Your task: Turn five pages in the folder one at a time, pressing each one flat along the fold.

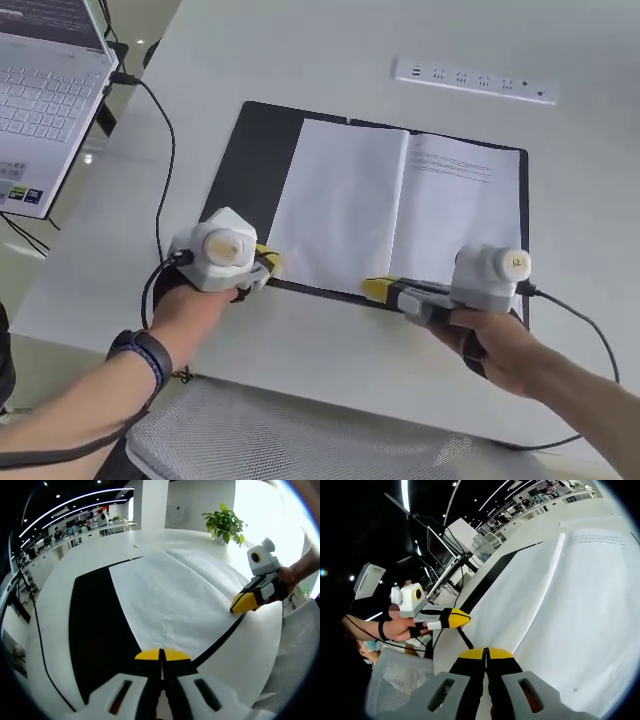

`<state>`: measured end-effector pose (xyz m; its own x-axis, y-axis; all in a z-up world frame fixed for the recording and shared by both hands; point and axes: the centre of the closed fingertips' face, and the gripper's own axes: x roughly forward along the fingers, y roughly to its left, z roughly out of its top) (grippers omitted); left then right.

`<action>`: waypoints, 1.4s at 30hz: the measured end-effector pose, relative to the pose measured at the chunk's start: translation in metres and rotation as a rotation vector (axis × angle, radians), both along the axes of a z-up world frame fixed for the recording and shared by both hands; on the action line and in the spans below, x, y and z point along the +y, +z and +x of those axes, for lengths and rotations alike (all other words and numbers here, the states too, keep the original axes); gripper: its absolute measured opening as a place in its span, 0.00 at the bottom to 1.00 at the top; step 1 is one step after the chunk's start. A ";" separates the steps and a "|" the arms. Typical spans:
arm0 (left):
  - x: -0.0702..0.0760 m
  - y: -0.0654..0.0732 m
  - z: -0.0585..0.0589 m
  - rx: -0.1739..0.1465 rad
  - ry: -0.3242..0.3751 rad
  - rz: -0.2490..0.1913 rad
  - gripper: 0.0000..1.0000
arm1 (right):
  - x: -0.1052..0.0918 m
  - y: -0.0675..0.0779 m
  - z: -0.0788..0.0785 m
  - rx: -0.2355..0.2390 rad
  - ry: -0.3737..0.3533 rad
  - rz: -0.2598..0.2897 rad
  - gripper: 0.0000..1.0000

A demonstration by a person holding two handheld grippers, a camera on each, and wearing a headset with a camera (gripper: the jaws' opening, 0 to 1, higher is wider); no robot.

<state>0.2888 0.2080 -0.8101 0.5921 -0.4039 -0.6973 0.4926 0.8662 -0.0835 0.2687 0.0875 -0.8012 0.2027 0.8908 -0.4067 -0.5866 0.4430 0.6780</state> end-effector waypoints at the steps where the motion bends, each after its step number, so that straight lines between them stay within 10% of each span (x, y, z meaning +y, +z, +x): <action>1: 0.000 0.000 0.000 0.001 -0.002 0.001 0.00 | 0.000 -0.001 0.000 -0.001 0.000 -0.002 0.00; 15: -0.005 0.018 -0.003 0.017 -0.030 0.014 0.12 | -0.009 0.010 0.001 0.003 -0.025 0.007 0.06; 42: -0.012 0.074 -0.013 -0.064 -0.073 -0.019 0.31 | -0.084 0.066 0.013 -0.233 -0.105 -0.164 0.29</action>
<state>0.2756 0.1960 -0.7358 0.6037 -0.4606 -0.6507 0.5591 0.8264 -0.0662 0.2820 0.0034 -0.7353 0.3949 0.7863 -0.4752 -0.6633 0.6019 0.4447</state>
